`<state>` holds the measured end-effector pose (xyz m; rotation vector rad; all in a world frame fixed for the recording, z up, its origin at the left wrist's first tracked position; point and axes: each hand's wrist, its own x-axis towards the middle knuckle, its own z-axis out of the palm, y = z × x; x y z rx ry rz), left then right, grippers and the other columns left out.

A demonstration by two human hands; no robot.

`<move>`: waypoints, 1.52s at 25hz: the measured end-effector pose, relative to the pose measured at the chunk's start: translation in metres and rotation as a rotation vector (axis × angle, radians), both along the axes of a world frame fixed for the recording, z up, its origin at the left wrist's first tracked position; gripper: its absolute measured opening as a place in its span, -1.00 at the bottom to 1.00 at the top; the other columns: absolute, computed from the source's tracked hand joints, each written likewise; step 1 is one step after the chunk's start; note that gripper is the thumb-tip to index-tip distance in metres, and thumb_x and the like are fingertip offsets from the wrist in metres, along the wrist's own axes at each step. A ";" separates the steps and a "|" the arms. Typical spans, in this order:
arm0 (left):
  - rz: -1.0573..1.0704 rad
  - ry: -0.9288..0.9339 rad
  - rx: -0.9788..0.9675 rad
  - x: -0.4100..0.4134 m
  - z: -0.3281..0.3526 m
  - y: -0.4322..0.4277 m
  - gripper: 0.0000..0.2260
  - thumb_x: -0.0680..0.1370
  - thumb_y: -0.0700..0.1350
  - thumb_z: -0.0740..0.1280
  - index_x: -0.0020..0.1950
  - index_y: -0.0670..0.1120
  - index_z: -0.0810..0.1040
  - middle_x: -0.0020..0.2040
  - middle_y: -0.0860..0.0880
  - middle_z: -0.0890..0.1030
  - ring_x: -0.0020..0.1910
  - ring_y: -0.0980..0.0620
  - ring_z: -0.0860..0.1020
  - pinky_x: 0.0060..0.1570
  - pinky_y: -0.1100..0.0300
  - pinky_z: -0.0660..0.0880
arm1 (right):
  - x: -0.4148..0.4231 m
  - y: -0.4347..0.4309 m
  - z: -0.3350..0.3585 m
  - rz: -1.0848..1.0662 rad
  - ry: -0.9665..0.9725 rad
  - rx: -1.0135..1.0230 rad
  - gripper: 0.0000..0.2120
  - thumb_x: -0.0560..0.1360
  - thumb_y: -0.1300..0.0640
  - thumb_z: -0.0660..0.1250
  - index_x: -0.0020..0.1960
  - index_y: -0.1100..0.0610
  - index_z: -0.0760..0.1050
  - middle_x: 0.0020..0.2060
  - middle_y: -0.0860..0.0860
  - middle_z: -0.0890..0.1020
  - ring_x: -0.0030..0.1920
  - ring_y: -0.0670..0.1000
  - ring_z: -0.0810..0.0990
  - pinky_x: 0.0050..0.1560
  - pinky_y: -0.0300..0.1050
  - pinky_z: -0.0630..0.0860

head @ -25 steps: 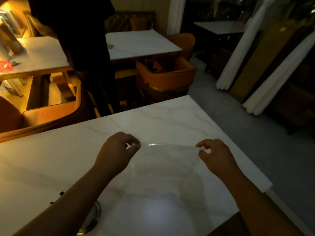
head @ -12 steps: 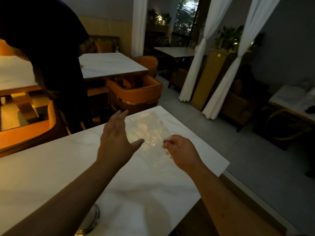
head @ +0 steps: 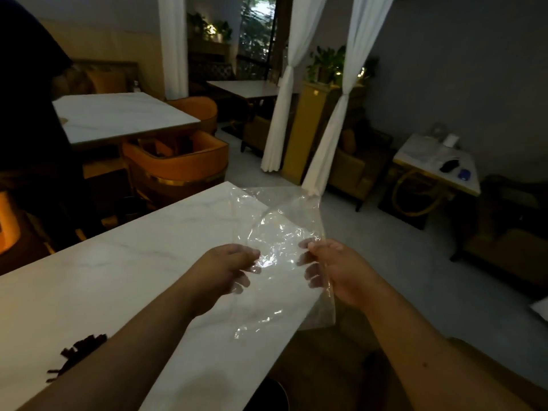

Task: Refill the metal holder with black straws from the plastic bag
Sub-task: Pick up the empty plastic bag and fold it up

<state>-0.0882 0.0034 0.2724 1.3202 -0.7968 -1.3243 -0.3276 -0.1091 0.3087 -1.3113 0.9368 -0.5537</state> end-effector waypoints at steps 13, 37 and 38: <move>-0.083 0.104 0.072 -0.082 0.009 -0.085 -0.74 0.63 -0.28 0.29 0.02 -0.04 0.75 -0.26 -0.13 0.64 -0.45 0.04 0.44 -0.48 0.21 0.42 | -0.116 -0.069 -0.029 -0.241 -0.264 0.134 -0.78 0.60 0.35 0.28 0.08 0.20 0.70 -0.28 0.13 0.68 -0.35 0.00 0.66 -0.33 -0.11 0.64; 0.256 0.059 0.236 -0.181 -0.017 -0.178 -0.70 0.52 -0.12 0.49 0.24 -0.15 0.65 0.07 -0.14 0.72 -0.16 0.00 0.71 -0.19 0.08 0.62 | -0.168 -0.172 -0.114 0.116 -0.419 0.291 -0.62 0.68 0.05 0.14 0.03 0.19 0.70 0.22 0.19 0.71 0.21 0.19 0.70 0.24 0.18 0.59; 0.248 0.037 0.251 -0.183 -0.019 -0.176 -0.74 0.53 -0.15 0.47 0.22 -0.15 0.66 0.00 -0.10 0.71 -0.23 0.04 0.67 -0.24 0.12 0.60 | -0.168 -0.173 -0.115 0.050 -0.400 0.308 -0.68 0.67 0.04 0.19 -0.02 0.19 0.64 0.17 0.24 0.71 0.13 0.22 0.72 0.18 0.19 0.58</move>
